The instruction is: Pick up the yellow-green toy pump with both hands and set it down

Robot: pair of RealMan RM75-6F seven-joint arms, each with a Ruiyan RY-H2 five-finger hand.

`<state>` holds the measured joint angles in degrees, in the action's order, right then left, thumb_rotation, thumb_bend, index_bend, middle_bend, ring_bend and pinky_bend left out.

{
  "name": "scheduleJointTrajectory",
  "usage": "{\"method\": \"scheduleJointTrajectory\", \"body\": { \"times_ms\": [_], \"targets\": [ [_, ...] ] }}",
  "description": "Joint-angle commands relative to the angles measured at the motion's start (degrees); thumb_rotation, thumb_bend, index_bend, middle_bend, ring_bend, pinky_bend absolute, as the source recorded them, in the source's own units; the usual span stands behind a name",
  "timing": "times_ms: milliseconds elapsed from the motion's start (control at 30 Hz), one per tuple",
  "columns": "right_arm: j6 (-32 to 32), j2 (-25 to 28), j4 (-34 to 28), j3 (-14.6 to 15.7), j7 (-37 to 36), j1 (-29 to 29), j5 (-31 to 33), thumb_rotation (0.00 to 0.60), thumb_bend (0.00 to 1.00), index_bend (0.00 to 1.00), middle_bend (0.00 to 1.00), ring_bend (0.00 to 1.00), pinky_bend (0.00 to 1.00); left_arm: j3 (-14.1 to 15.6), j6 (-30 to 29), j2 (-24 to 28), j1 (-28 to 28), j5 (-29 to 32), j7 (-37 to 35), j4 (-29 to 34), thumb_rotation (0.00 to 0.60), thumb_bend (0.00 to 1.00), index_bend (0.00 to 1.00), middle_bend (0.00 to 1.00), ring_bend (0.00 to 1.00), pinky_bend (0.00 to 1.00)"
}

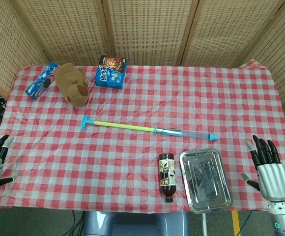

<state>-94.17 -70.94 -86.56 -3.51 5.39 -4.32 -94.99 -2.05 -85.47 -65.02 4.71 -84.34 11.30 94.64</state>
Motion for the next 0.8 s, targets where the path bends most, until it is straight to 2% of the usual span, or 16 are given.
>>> {"method": "scheduleJointTrajectory", "body": {
  "times_ms": [33,800],
  "targets": [
    [0.29,0.12,-0.22,0.02,0.17,-0.02,0.23,0.600,0.08,0.00,0.00,0.00,0.00,0.06,0.10,0.11,-0.03,0.05,0.01,0.25,0.600,0.13,0.00,0.00,0.00,0.00],
    [1.51,0.92,-1.73,0.45,0.35,-0.07,0.33,0.600,0.07,0.00,0.00,0.00,0.00,-0.32,-0.24,-0.16,0.06,-0.19,-0.12,0.73,0.600,0.14,0.00,0.00,0.00,0.00]
  ]
}}
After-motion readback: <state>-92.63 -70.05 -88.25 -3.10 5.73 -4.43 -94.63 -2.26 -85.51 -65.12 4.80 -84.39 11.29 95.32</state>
